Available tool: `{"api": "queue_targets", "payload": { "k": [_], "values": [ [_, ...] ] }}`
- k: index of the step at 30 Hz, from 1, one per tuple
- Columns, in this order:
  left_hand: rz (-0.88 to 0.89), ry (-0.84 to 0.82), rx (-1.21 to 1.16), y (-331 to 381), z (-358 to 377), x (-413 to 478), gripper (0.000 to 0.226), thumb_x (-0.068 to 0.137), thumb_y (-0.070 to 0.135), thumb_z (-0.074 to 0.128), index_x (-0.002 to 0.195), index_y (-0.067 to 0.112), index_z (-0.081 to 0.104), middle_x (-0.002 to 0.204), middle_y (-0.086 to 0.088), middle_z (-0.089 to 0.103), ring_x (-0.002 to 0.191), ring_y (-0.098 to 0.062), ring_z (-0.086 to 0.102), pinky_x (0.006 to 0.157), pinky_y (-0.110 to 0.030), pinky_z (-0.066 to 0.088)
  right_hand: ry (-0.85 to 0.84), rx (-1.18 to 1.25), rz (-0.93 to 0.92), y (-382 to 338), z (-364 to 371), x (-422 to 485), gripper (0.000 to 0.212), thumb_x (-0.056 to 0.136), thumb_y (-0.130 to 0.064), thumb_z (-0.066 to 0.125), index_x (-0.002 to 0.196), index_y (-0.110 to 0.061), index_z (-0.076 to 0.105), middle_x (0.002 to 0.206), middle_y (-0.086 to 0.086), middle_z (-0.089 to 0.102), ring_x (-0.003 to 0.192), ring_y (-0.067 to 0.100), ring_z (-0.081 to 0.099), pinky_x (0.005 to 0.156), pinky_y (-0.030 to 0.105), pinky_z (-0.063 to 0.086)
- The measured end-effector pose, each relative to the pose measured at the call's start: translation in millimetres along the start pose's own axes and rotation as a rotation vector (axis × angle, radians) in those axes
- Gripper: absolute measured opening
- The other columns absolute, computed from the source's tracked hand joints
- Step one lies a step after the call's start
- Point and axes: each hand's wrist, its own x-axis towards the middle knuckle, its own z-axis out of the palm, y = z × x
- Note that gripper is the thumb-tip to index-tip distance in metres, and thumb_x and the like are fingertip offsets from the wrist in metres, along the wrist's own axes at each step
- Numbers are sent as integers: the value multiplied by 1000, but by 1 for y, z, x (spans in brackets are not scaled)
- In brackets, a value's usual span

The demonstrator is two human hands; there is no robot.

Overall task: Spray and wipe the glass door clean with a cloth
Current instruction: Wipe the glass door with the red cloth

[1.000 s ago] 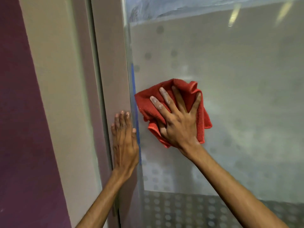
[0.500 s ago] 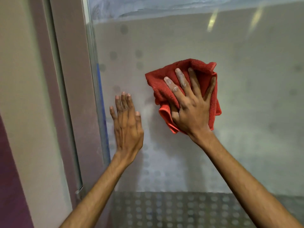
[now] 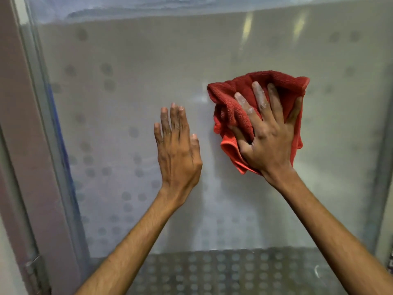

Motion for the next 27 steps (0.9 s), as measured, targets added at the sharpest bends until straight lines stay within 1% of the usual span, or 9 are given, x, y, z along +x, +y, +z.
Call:
{"api": "queue_targets", "payload": {
  "k": [5, 10, 16, 22, 27],
  "values": [
    [-12, -2, 2, 53, 21, 7, 63, 100, 24, 35, 155, 1, 16, 164, -15, 12, 153, -32, 5, 123, -42, -5, -19, -32, 24, 67, -15, -11, 61, 97, -62, 40, 151, -33, 40, 162, 3, 30, 152, 25, 23, 115, 69, 13],
    [18, -32, -15, 104, 39, 8, 64, 100, 26, 37, 155, 1, 15, 164, -15, 12, 153, -32, 5, 123, -43, -4, -25, -77, 96, 128, -27, -22, 64, 97, -64, 41, 152, -32, 37, 163, 4, 29, 152, 26, 20, 115, 69, 13],
    [19, -54, -28, 141, 51, 0, 65, 100, 26, 38, 156, 2, 14, 164, -16, 10, 153, -31, 4, 124, -44, -3, -23, -82, 184, 179, -40, -35, 64, 97, -64, 40, 153, -33, 35, 163, 4, 27, 153, 25, 19, 116, 67, 12],
    [28, -91, -65, 157, 61, -24, 66, 100, 24, 40, 156, 3, 12, 165, -16, 8, 153, -30, 3, 124, -44, -3, -26, -89, 269, 195, -46, -60, 61, 100, -59, 38, 154, -31, 32, 164, 6, 25, 153, 27, 16, 118, 66, 9],
    [14, -125, -75, 161, 66, -55, 63, 102, 21, 38, 156, 7, 10, 165, -12, 2, 153, -24, -4, 124, -44, -6, -67, -41, 309, 187, -46, -114, 61, 101, -55, 39, 155, -27, 30, 164, 10, 23, 153, 29, 14, 116, 70, 10]
  ]
}}
